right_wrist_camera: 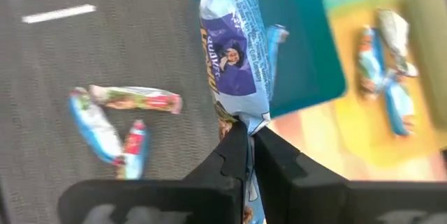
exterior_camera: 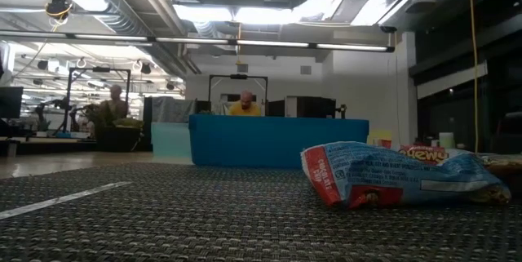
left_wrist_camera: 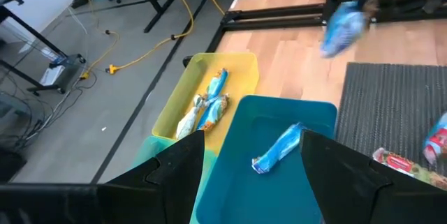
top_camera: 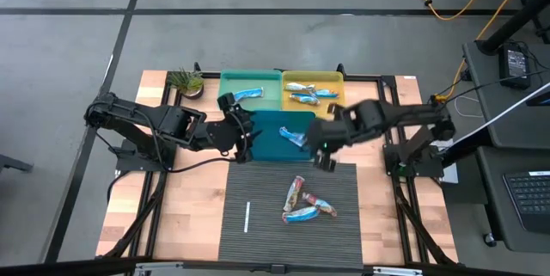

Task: Pick and place Granola Bars by type
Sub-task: Put the blue granola bar into the blue bin

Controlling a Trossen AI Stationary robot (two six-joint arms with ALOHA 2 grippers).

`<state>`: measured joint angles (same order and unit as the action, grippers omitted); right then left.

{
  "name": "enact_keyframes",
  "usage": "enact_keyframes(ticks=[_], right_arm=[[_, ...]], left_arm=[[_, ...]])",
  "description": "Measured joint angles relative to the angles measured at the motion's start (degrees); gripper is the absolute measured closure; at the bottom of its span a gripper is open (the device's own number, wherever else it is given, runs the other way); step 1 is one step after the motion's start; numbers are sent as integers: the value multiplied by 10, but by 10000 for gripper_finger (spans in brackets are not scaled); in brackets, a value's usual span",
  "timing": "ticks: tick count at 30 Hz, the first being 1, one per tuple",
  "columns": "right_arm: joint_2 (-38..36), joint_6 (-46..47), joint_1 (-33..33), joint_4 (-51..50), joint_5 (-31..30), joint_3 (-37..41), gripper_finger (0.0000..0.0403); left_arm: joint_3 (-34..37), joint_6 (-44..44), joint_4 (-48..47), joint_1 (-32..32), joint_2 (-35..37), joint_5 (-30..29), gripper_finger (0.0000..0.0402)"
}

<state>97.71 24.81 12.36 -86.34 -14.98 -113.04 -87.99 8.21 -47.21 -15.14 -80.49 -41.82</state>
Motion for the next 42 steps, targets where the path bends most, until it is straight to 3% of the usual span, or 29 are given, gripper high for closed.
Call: enact_keyframes(ticks=[5,10,14,27,31,42], right_arm=[[-37,-58,-66,63,36,91,377],[-69,-141,-130,193,126,215,377],[-68,-205,-174,250,216,268,377],[-67,-374,-270,260,292,268,377],[-55,-373,-300,300,350,267,377],[33,-371,-298,379,344,268,377]], left_arm=[[0,-6,14,1,0,-7,174],[0,1,22,3,0,-6,174],[0,6,23,3,0,-7,174],[0,25,25,8,0,-91,174],[0,50,24,15,0,-93,174],[0,77,25,40,-4,-92,174]])
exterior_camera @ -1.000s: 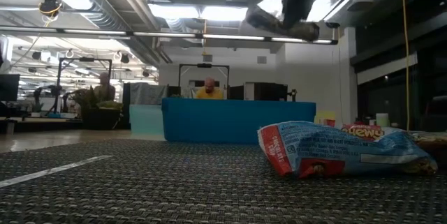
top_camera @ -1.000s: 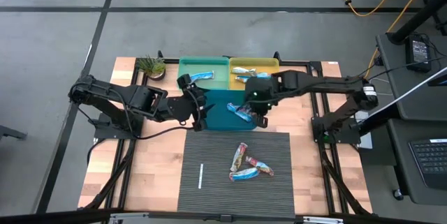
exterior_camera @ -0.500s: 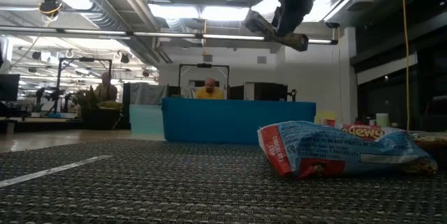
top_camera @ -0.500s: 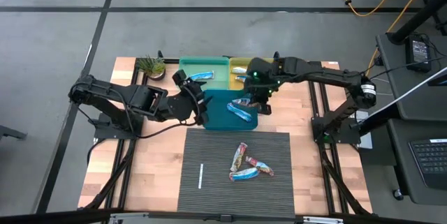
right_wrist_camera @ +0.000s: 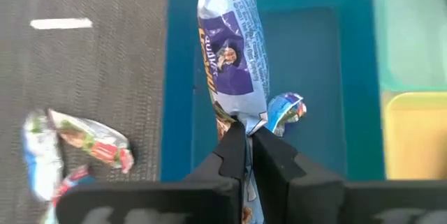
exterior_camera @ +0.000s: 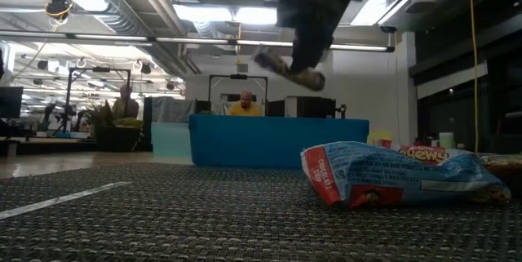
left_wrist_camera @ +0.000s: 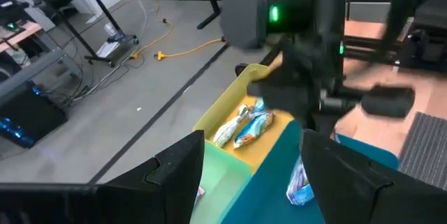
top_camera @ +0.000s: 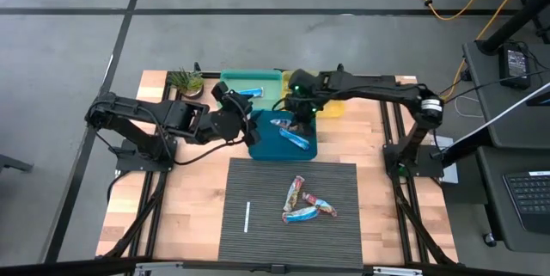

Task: Pick and place Granola Bars by type
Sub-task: Put the blue granola bar into the blue bin

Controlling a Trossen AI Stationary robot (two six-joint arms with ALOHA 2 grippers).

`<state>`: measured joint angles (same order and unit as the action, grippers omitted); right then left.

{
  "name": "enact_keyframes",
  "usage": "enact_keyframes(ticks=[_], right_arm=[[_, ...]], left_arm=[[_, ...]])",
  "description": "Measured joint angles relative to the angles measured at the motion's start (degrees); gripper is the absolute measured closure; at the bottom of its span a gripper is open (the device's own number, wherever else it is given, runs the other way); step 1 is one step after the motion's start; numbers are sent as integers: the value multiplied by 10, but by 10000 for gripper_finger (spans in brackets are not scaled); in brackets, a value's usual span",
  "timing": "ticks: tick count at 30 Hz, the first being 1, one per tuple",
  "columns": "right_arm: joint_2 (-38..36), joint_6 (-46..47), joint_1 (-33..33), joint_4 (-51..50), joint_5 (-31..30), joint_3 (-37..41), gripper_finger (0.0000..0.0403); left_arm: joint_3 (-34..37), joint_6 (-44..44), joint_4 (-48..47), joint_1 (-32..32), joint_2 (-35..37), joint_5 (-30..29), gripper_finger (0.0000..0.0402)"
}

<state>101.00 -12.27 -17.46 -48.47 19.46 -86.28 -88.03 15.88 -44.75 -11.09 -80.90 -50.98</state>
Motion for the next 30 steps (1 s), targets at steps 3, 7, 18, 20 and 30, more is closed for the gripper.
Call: enact_keyframes(ticks=[3,7,18,20,30], right_arm=[[28,0,13,3,-20,0,377],[60,1,29,11,-36,0,377],[128,64,37,13,-48,0,377],[129,72,37,13,-48,0,377],[129,118,40,20,-62,7,377]], left_arm=[[0,0,0,0,0,0,174],[0,0,-1,0,0,0,174],[0,-33,-5,0,0,1,174],[0,-44,-5,0,0,1,174],[0,-57,-5,0,0,1,174]])
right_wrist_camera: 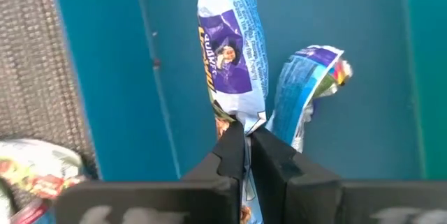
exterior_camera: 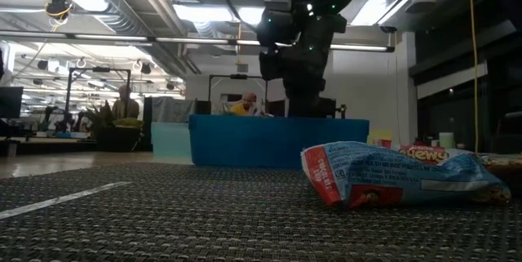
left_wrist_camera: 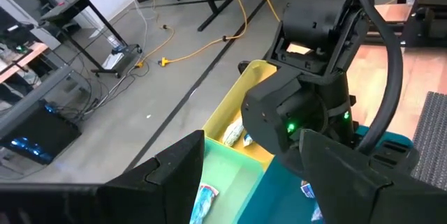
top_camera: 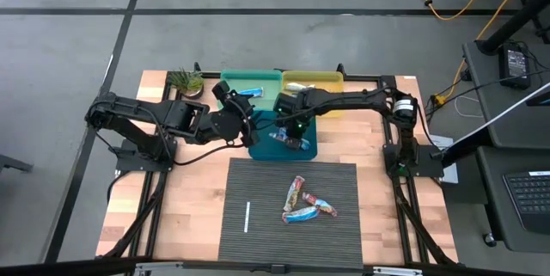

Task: Pick and place Granola Bars by type
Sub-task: Put the blue granola bar into the blue bin

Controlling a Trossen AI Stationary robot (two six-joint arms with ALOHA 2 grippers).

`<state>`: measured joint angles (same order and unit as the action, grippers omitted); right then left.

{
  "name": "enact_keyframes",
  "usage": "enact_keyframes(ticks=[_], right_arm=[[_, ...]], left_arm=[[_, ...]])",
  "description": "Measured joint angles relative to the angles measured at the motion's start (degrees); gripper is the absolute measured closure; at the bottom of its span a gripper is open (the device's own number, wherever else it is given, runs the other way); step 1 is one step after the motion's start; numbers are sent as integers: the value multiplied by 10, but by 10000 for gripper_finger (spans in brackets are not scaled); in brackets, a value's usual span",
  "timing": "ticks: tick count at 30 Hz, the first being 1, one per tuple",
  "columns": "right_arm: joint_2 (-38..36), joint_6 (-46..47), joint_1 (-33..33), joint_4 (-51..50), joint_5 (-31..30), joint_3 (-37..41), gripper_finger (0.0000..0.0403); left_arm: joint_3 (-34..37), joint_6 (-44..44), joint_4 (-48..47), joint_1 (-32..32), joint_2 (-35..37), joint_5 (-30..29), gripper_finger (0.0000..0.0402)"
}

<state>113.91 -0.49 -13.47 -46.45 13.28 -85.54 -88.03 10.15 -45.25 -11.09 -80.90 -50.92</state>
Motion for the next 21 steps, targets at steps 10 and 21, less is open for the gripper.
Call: enact_keyframes(ticks=[10,21], right_arm=[[0,20,4,31,-8,47,377],[-5,31,5,47,-7,42,320]], left_arm=[[0,0,0,0,0,0,174],[0,0,0,0,0,13,174]])
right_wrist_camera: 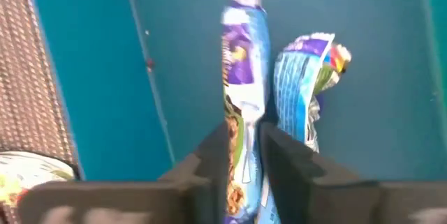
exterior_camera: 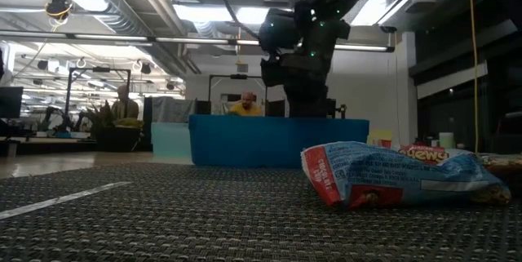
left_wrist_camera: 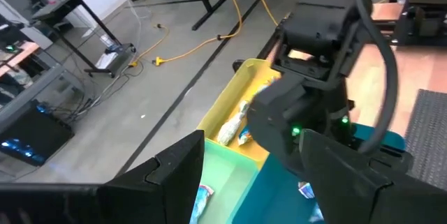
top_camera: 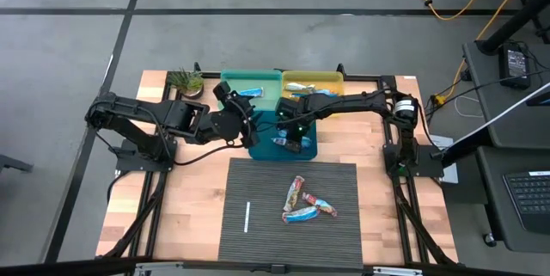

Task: Pick and place Granola Bars by type
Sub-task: Put the blue granola bar into the blue bin, then put the red granola bar into the green bin

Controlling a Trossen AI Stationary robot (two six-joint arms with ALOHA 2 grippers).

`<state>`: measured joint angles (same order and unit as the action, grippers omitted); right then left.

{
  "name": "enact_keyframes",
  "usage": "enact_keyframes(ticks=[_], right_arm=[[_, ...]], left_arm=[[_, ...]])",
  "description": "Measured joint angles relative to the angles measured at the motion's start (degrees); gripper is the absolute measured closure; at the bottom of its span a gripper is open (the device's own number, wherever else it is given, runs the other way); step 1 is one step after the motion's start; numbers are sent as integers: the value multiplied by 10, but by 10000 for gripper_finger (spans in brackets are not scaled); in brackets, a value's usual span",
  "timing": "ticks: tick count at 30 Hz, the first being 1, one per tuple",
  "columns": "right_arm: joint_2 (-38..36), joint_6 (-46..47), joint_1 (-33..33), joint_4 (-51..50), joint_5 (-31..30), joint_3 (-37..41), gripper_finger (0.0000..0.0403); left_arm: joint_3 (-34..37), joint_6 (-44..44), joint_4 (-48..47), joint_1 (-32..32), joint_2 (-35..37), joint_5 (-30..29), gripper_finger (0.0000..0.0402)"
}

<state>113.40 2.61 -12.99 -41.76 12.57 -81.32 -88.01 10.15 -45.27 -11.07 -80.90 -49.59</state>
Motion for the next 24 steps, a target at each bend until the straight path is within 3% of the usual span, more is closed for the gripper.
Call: enact_keyframes(ticks=[5,9,18,24], right_arm=[[0,3,0,-37,-8,-36,239],[-20,1,0,-73,-73,-50,205],[-199,15,-2,-78,-181,4,226],[-368,33,10,-65,-190,88,244]], left_arm=[[0,1,0,0,0,12,174],[0,1,0,-2,0,13,174],[0,1,-1,-29,0,16,174],[0,2,-1,-28,0,87,174]])
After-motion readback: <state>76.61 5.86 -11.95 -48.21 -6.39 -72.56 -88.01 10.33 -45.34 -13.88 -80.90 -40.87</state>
